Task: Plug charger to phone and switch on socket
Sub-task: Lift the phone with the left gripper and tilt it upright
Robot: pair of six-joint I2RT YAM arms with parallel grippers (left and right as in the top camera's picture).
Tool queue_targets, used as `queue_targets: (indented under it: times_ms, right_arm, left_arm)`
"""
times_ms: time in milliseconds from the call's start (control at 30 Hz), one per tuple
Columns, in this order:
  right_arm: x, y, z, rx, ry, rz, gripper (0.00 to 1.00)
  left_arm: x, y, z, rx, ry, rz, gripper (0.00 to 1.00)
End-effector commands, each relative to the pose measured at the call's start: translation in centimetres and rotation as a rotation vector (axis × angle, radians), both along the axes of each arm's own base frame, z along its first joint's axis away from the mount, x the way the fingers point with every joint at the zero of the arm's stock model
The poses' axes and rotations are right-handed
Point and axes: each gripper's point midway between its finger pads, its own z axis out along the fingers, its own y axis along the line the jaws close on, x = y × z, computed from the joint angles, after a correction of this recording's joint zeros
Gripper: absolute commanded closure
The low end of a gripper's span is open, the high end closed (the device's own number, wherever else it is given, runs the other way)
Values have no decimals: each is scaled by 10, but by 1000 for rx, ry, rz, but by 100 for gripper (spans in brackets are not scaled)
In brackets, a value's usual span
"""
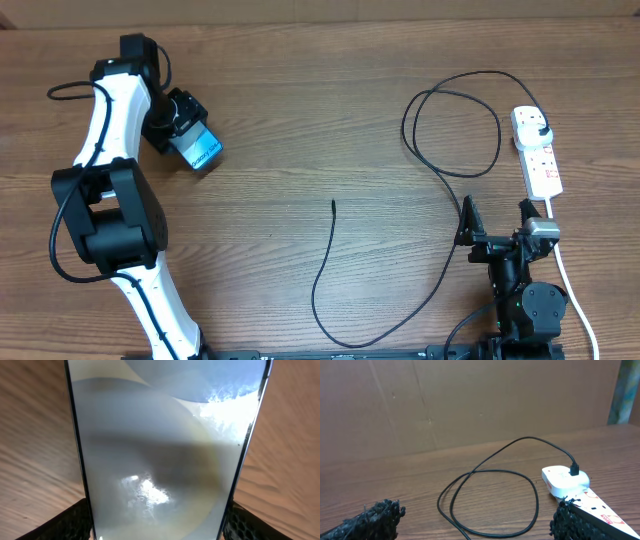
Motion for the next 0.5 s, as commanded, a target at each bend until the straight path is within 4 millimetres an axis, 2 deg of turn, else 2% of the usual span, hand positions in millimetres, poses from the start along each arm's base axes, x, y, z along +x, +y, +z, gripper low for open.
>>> queue_targets:
  times_ms: [0,133,467]
  right_arm:
    - [0,1,-2,-2,-5,2,0]
    - [0,1,-2,-2,-5,2,0]
    - [0,1,-2,-2,-5,2,0]
  left_arm:
    - [17,-19,21,-140,-77,-15,96]
    - [25,-45,33,-299,-127,-48,96]
    - [25,-86,58,-558,-162,-101,96]
